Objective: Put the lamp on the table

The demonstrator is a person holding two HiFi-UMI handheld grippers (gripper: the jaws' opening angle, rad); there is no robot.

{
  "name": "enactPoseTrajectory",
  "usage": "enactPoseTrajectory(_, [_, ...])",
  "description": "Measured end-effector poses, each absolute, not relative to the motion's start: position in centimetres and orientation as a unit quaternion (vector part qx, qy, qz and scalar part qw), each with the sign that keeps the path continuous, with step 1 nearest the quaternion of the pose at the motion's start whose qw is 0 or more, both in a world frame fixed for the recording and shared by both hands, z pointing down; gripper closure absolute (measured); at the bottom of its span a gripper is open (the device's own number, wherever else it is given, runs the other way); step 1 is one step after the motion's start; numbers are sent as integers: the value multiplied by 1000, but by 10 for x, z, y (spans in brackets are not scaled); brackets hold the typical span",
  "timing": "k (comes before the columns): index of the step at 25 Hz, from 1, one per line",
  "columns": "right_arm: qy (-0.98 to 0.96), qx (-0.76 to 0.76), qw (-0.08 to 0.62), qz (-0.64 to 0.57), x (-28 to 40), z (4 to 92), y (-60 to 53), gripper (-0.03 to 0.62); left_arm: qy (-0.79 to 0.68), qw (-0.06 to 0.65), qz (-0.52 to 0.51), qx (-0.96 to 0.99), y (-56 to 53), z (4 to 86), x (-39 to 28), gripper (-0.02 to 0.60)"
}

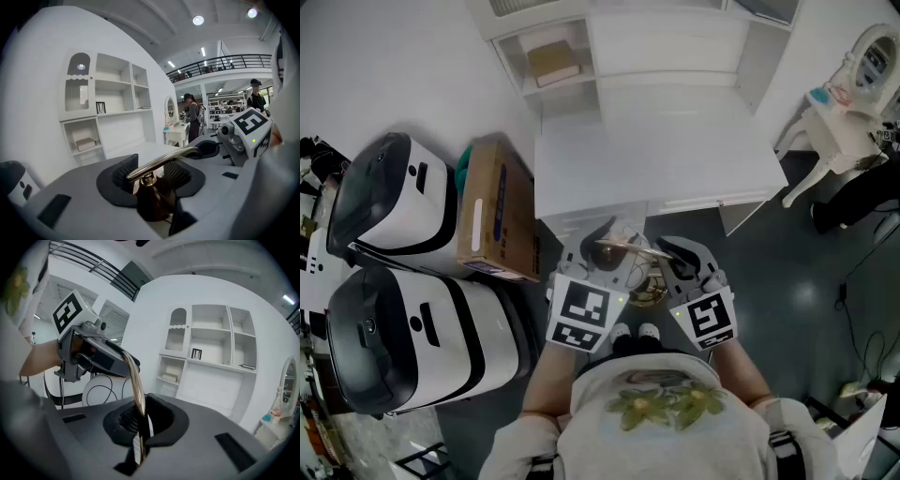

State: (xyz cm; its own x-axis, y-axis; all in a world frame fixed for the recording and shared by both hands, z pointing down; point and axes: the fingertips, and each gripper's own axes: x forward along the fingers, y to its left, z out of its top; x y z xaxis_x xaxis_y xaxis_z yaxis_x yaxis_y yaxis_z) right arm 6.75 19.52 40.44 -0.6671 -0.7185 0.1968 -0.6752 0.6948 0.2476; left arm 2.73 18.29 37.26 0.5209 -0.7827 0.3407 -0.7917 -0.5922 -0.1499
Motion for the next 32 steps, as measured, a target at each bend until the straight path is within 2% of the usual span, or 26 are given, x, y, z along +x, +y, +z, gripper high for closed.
enactPoseTrajectory(20, [-903,399,142,-73,17,411,171,565,-435,15,189,880,158,384,-19,394])
enactPoseTrajectory(32, [-901,403,132,-90,8,399,106,563,-443,13,179,878,91,369,-34,394])
